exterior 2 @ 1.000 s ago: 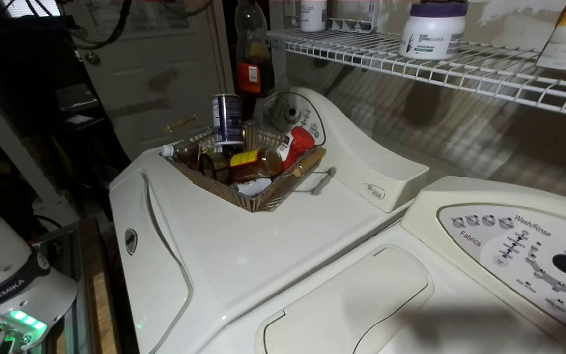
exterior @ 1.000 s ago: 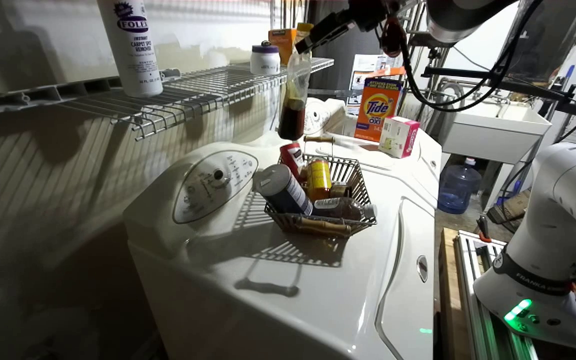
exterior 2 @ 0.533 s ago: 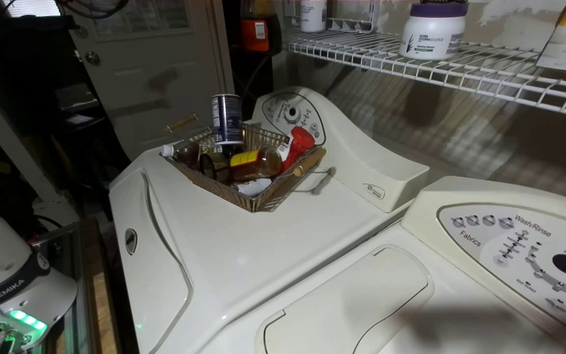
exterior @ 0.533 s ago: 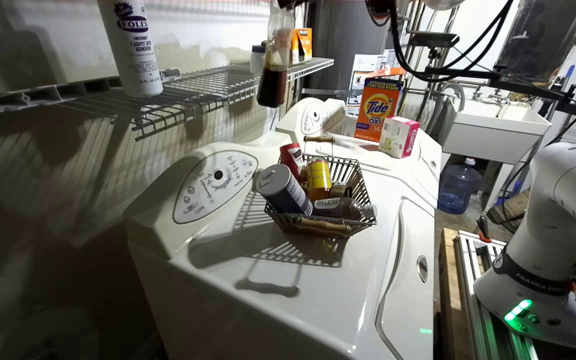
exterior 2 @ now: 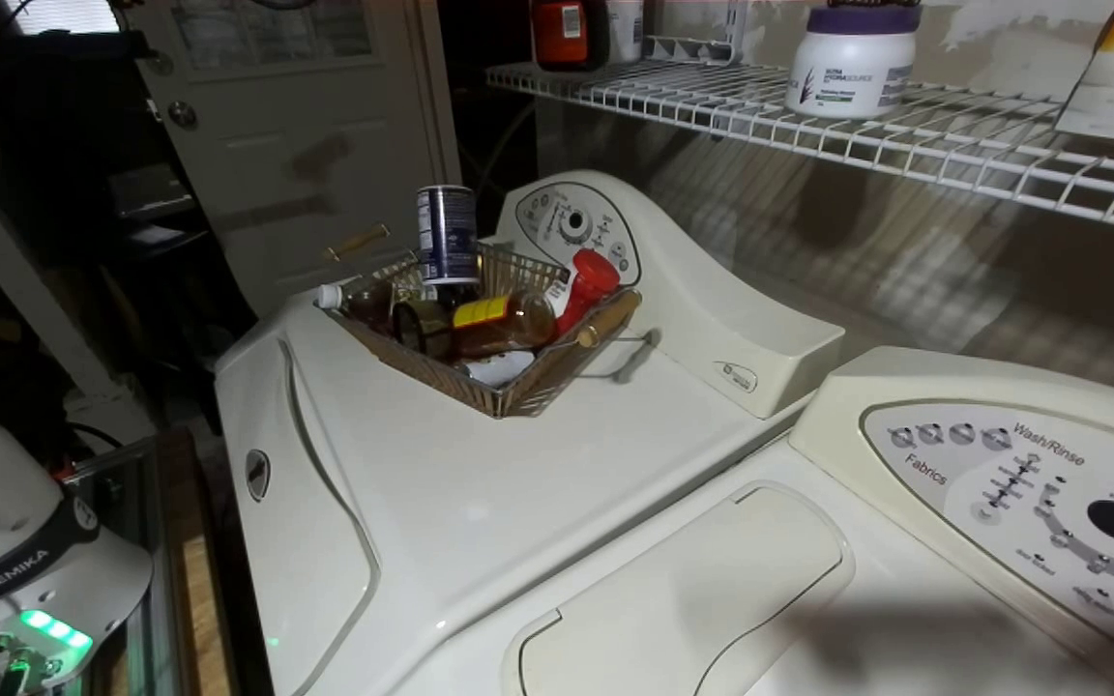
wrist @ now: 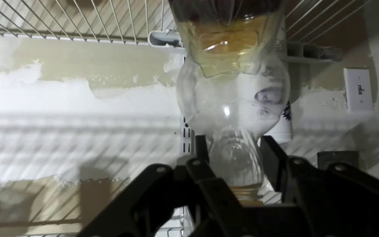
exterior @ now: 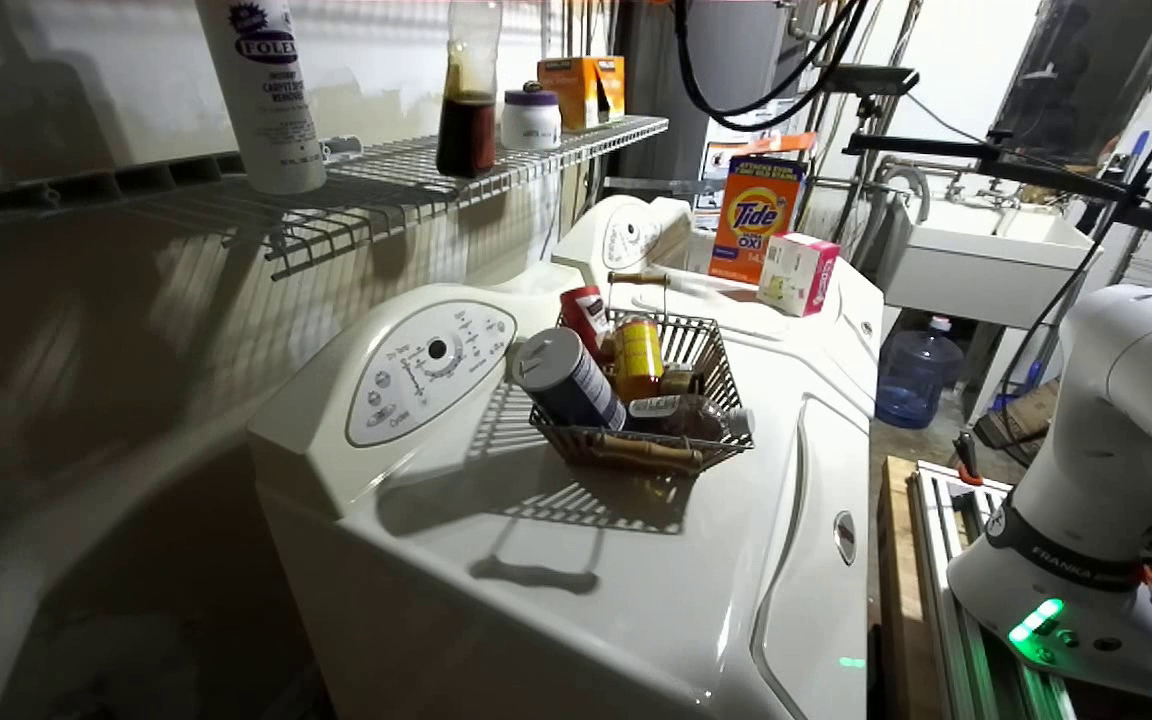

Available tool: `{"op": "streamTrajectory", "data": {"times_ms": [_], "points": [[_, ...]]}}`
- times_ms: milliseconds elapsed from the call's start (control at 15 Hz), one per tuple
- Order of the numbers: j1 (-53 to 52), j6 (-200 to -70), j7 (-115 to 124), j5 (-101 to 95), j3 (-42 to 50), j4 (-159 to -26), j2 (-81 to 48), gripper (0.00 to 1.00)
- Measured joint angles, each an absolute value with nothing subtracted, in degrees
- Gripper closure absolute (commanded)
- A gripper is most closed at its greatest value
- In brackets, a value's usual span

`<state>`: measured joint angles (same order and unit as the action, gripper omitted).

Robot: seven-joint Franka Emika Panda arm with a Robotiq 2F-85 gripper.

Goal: Put the bottle with the brown liquid on the bottom shelf.

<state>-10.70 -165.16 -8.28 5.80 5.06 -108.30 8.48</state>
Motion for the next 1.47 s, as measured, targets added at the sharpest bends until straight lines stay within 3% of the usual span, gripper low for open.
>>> {"op": "streamTrajectory", "data": {"times_ms": [733,1467], "points": [[-7.39,-151.08,1.05,-4.06,1.80,-82.67,-8.12,0.81],[-7.96,-145.52,8.96,-7.00,2.38,-73.79,-14.85,0.81]]}}
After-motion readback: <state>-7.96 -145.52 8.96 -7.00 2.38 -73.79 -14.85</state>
